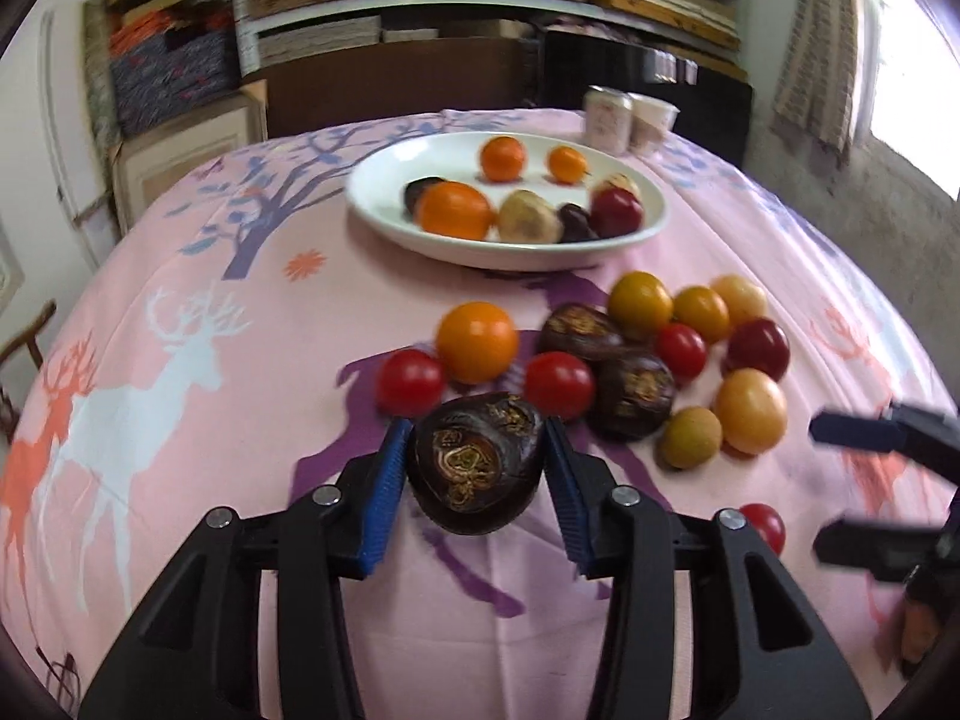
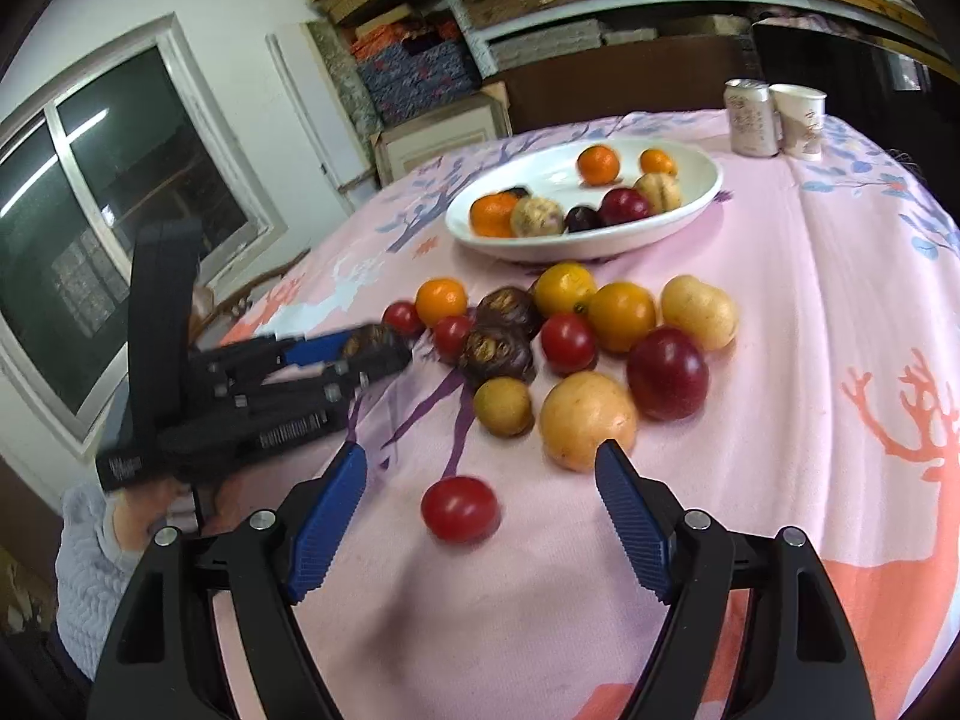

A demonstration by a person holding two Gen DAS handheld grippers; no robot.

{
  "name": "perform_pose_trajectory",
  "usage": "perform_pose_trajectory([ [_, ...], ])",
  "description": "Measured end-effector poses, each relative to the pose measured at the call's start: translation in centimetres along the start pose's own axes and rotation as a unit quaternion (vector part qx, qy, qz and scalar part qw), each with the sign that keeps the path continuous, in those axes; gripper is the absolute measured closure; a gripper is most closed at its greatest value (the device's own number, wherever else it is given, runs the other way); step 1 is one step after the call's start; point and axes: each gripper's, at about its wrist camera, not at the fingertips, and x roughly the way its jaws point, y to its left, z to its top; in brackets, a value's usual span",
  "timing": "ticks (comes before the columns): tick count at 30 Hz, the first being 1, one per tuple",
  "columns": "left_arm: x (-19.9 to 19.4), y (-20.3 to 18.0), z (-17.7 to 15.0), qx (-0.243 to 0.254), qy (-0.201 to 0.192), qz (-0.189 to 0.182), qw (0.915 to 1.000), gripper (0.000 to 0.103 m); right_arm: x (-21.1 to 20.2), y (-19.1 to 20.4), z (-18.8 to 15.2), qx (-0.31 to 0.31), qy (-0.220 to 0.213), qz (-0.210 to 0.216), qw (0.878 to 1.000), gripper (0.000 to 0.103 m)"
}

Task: Organize fruits
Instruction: 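Grasp a dark purple fruit with the left tool while the right tool grasps a red tomato, then carry the dark purple fruit and red tomato onto the plate and open both tools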

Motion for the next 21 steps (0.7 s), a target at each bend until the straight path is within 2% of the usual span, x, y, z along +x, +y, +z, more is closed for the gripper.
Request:
perform_pose_trajectory([
  [3,0.3,1.0,0.0,-0.021,0.007,-0.002,0.9998,0.059,1.4,1.3,-0.3,-0.031,0.045,-0.005,0.999,0.024],
  [6,0.3,0.6,0.0,-0.010,0.007,-0.002,0.9999,0.059,2.4,2.7,-0.7,-0.068,0.068,-0.038,0.995,0.025],
  [7,0.3,0.5,-0.1,-0.006,0.007,-0.002,1.0000,0.059,2.7,3.1,-0.8,-0.076,0.072,-0.052,0.993,0.029],
  [10,0.3,0.3,-0.1,-0.005,0.008,-0.002,1.0000,0.059,3.3,3.8,-1.1,-0.087,0.082,-0.072,0.990,0.052],
  [12,0.3,0.4,-0.1,-0.006,0.008,-0.003,0.9999,0.059,3.5,4.1,-1.2,-0.089,0.083,-0.082,0.989,0.057],
  [14,0.3,0.4,-0.1,-0.004,0.007,-0.003,1.0000,0.059,3.7,4.5,-1.3,-0.095,0.082,-0.094,0.988,0.070],
  [15,0.3,0.3,-0.1,-0.002,0.007,-0.002,1.0000,0.059,3.7,4.7,-1.3,-0.096,0.079,-0.103,0.987,0.072],
  [21,-0.1,-0.1,-0.2,0.006,-0.002,0.003,1.0000,0.059,2.1,4.3,-1.2,-0.080,0.041,-0.095,0.991,0.073],
])
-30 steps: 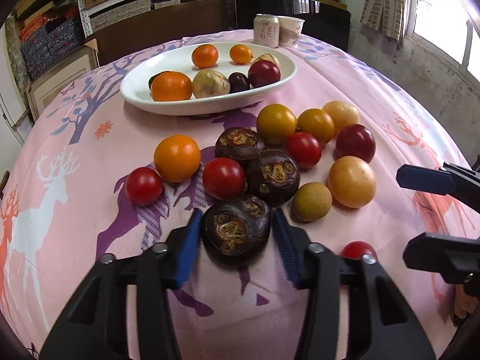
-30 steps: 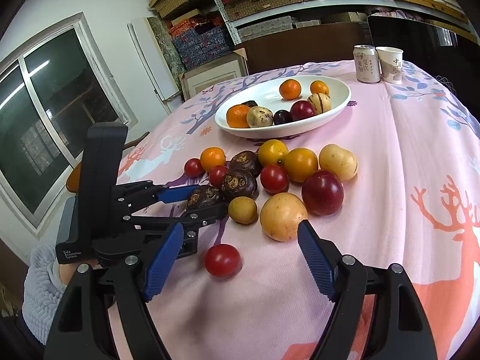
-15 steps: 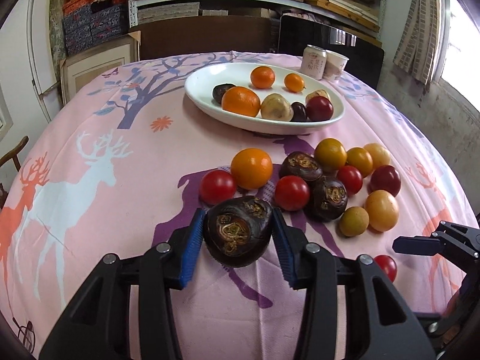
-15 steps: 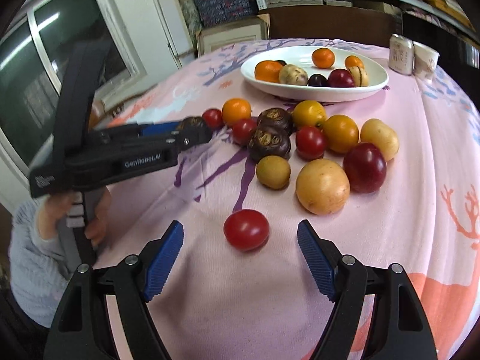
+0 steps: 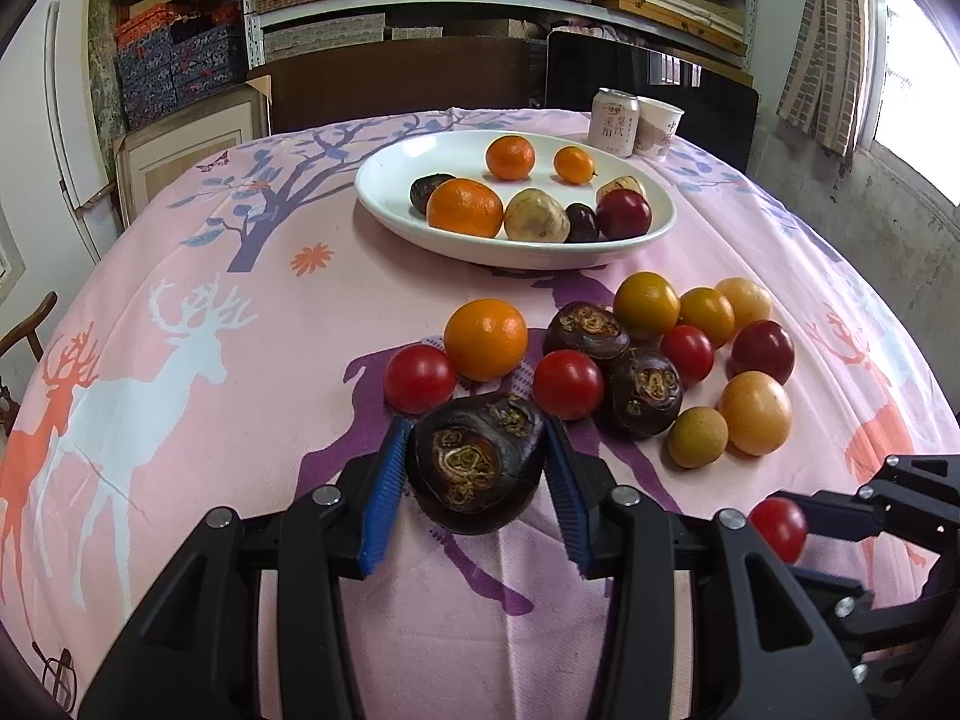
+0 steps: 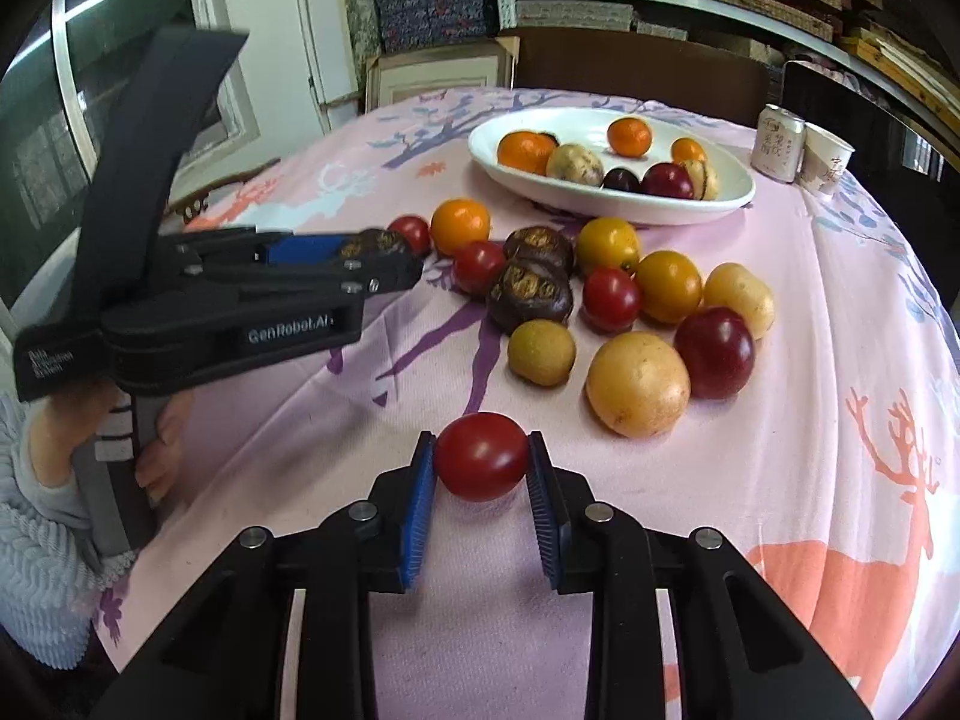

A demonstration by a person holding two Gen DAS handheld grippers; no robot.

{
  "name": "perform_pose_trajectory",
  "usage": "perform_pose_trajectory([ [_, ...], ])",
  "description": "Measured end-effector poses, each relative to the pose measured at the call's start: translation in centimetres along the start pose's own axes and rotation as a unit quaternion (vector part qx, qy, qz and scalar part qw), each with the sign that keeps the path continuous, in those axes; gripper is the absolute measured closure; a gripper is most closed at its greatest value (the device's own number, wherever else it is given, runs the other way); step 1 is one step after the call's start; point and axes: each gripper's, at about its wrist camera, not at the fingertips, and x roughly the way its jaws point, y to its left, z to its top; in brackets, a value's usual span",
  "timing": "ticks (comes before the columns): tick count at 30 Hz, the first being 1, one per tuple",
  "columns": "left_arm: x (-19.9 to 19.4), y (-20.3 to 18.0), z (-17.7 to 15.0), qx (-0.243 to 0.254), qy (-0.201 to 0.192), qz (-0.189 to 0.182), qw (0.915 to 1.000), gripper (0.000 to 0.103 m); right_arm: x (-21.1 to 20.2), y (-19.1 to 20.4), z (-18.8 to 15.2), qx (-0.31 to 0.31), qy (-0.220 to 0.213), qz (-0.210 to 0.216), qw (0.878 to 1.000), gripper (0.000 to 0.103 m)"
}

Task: Organize fruits
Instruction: 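Carry the dark purple fruit and red tomato onto the plate and open both tools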

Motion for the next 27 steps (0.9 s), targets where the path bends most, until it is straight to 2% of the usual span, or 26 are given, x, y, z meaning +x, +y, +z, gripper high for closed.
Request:
perform_pose_trajectory([
  [9,-1.7,-1.1,0.0,0.018,-0.040,0.008,0.9990,0.059,-1.3,-2.8,-0.2,0.068,-0.039,0.045,0.996,0.073],
  [15,-2.5,-1.0,1.1,0.017,-0.057,0.009,0.9982,0.059,-2.8,-3.1,0.7,0.060,-0.068,0.021,0.996,0.073],
  [17,-2.6,-0.8,2.4,0.015,-0.058,0.002,0.9982,0.059,-3.3,-3.3,1.9,0.046,-0.075,0.008,0.996,0.073],
  [22,-2.3,-0.7,7.5,0.012,-0.075,0.008,0.9971,0.059,-4.3,-4.6,7.2,0.025,-0.104,-0.032,0.994,0.073],
  [27,0.0,-0.7,11.8,0.002,-0.075,0.010,0.9971,0.059,-1.3,-7.5,12.0,0.047,-0.105,-0.060,0.992,0.073],
])
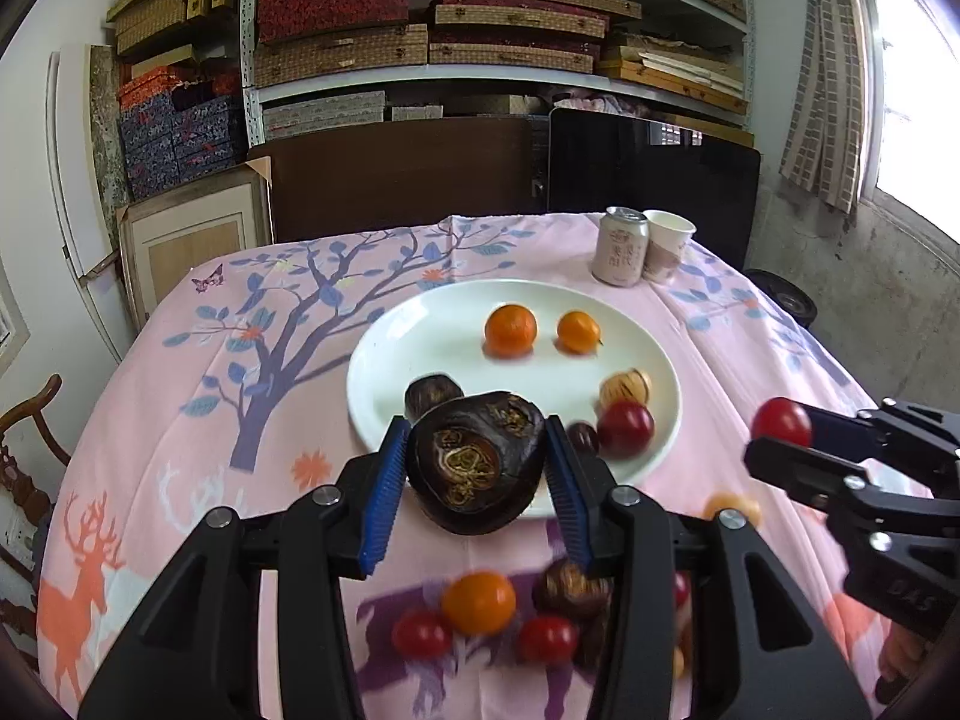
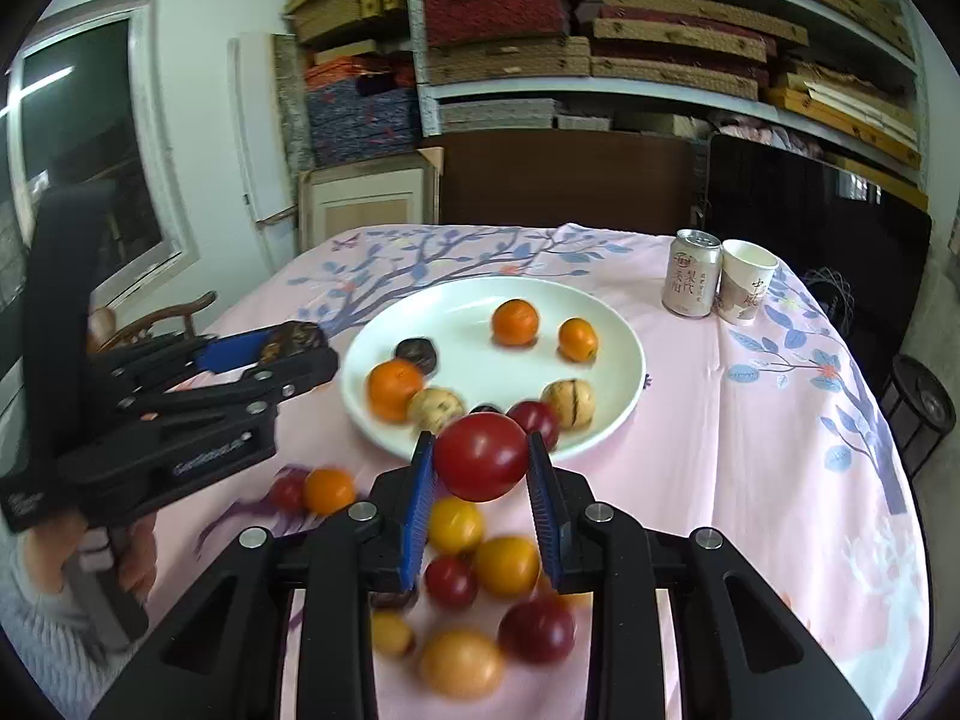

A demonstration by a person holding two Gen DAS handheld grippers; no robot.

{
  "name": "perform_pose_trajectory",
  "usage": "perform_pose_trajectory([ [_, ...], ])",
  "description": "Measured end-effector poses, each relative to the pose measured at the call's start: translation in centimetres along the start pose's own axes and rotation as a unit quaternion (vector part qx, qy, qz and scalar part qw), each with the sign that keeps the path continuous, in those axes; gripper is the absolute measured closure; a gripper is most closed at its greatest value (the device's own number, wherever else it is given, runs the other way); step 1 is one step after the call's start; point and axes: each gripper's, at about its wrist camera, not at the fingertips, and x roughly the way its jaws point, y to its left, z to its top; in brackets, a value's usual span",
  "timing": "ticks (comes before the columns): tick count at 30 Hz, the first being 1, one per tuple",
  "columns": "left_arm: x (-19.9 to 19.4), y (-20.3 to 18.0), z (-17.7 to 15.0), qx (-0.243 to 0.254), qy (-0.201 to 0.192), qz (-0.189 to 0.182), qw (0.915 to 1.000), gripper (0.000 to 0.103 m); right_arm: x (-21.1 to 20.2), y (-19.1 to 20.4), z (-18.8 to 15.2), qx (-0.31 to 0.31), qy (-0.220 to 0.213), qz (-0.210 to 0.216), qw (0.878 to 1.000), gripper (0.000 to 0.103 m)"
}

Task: Organize fruits
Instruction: 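Carry the dark purple fruit and red tomato onto the plate and open both tools, then move both open tools back over the fruit pile beside the plate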

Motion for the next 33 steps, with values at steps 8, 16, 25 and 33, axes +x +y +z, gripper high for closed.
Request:
perform_pose_trajectory([
  [8,7.8,1.7,2.8,-0.035,0.042,0.001,0.9985,0.059,7.6,-2.5,3.7,0.040,0.026,-0.004,0.999,0.073],
  [16,8.5,3.5,2.3,-0.053,0.023,0.007,0.9983,0.025,9.6,-4.4,3.9,0.074,0.016,0.020,0.997,0.036],
  [25,4.9,5.7,0.3,-0.102,0.004,0.015,0.9947,0.010,5.4,-7.1,1.0,0.131,-0.016,0.004,0.991,0.019],
  [33,1.1,5.8,-4.8,-0.095,0.008,0.048,0.9943,0.006,1.3,-9.2,-4.1,0.200,-0.030,-0.006,0.979,0.010],
])
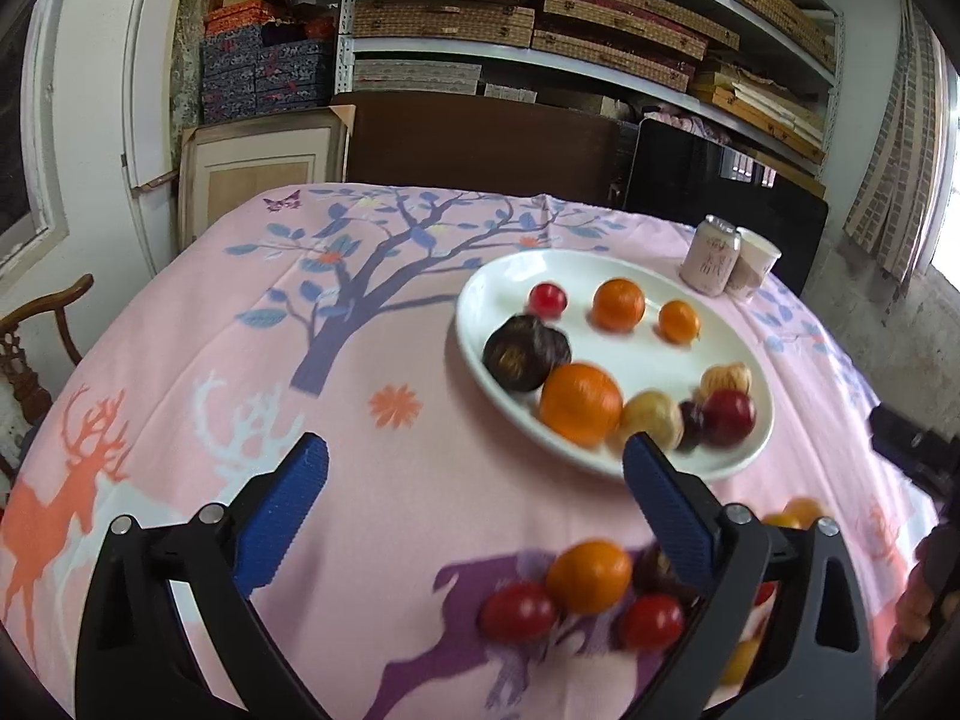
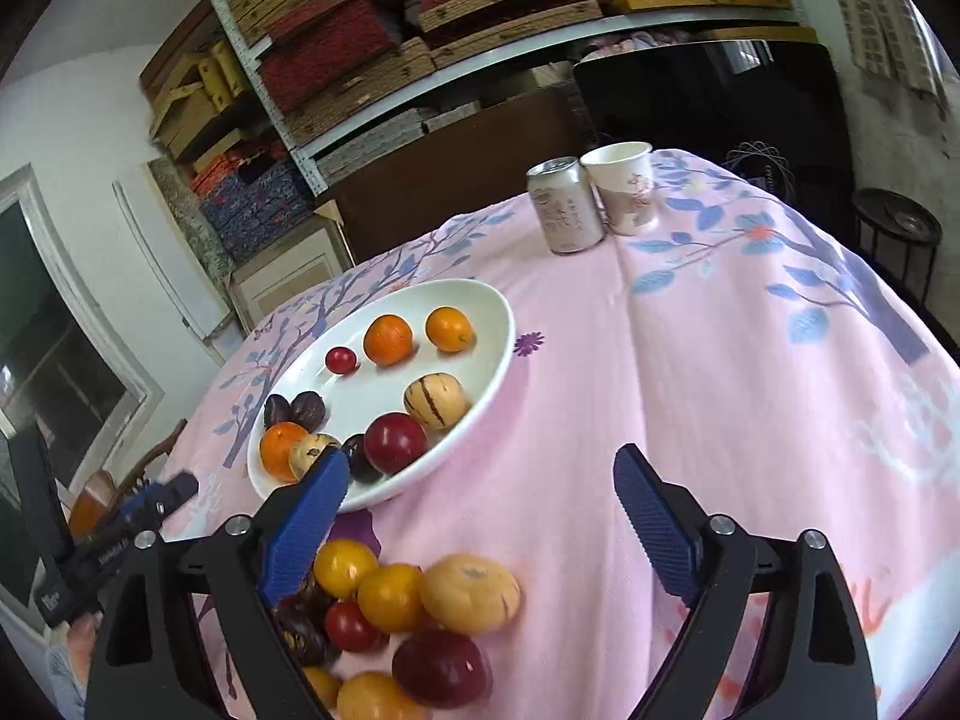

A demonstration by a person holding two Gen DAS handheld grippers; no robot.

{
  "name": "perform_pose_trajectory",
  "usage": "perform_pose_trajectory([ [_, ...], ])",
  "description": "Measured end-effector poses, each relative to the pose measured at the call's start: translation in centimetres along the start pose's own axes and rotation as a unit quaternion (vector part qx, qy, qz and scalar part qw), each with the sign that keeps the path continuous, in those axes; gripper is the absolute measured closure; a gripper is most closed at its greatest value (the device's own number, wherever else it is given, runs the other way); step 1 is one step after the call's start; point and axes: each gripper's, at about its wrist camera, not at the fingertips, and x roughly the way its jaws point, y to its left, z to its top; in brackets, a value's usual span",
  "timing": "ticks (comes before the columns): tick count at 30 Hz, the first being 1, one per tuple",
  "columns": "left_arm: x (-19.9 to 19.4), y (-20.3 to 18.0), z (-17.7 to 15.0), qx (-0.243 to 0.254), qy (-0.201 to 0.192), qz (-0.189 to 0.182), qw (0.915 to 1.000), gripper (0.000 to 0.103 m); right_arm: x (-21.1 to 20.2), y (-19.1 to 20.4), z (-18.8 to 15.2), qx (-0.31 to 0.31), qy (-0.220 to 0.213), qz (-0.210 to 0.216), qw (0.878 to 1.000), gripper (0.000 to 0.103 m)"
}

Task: Organize fruits
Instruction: 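Move both open tools back over the fruit pile beside the plate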

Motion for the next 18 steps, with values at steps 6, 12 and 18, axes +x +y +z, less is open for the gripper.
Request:
perform_pose_trajectory([
  [6,-1.9,0.7,-2.6,0.017,0.004,0.025,0.9995,0.006,-1.8,-1.8,-1.6,0.029,-0.010,-0.012,0.999,0.005],
  [12,-2.3,0.3,-5.4,0.057,0.033,0.033,0.9973,0.006,-2.1,-2.7,-2.0,0.047,-0.003,-0.012,0.999,0.005],
  [18,-1.5,-0.8,-6.0,0.088,0.054,0.034,0.9941,0.005,-2.0,-2.9,-2.2,0.049,0.000,-0.017,0.999,0.005],
])
